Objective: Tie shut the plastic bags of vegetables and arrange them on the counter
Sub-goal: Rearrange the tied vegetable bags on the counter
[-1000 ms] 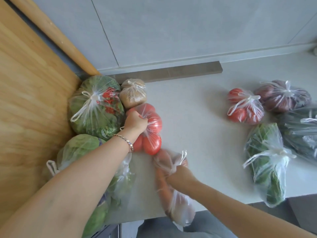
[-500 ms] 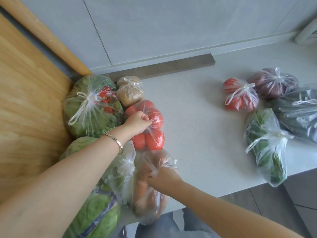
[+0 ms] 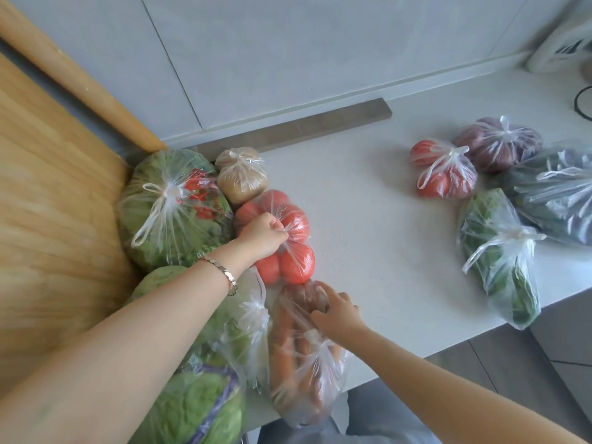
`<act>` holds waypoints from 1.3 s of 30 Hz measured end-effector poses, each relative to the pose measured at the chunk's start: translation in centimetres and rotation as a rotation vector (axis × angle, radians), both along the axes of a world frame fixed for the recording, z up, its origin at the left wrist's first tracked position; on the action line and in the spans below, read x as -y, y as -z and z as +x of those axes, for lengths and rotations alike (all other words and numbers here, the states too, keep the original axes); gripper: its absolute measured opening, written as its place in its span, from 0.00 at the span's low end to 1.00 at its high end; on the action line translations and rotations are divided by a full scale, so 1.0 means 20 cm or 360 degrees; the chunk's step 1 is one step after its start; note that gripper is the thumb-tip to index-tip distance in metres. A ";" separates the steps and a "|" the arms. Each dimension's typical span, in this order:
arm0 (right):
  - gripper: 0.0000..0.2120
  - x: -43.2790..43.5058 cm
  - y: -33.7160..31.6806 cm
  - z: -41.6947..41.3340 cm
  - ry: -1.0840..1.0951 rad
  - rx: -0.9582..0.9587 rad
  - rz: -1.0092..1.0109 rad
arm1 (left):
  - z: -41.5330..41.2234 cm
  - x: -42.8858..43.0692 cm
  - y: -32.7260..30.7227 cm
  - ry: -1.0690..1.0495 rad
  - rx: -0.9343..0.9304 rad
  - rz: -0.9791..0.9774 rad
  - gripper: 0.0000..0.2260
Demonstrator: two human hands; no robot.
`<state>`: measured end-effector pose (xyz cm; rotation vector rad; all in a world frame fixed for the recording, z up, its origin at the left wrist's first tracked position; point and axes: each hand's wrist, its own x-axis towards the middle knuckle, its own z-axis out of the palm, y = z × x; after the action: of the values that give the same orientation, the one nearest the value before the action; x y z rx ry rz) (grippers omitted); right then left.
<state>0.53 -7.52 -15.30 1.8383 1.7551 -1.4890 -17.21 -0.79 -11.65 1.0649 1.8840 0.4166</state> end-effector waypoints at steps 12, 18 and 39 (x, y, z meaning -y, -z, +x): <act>0.19 -0.21 -0.09 0.11 -0.0694 -0.0258 0.0098 | 0.18 -0.03 -0.09 0.0372 -0.1048 -0.0317 0.21; 0.10 -0.89 -0.23 0.60 -0.0269 -0.0188 0.0619 | 0.67 -0.26 -0.16 0.0762 -0.1117 -0.0002 0.16; 0.17 -1.66 -0.17 1.06 -0.0949 0.0125 0.0699 | 1.53 -0.63 0.06 0.1602 -0.0547 0.0303 0.08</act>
<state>21.69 25.75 -11.83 1.2982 2.4371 -0.8409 13.42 11.87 -12.95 2.1286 1.3405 -0.1944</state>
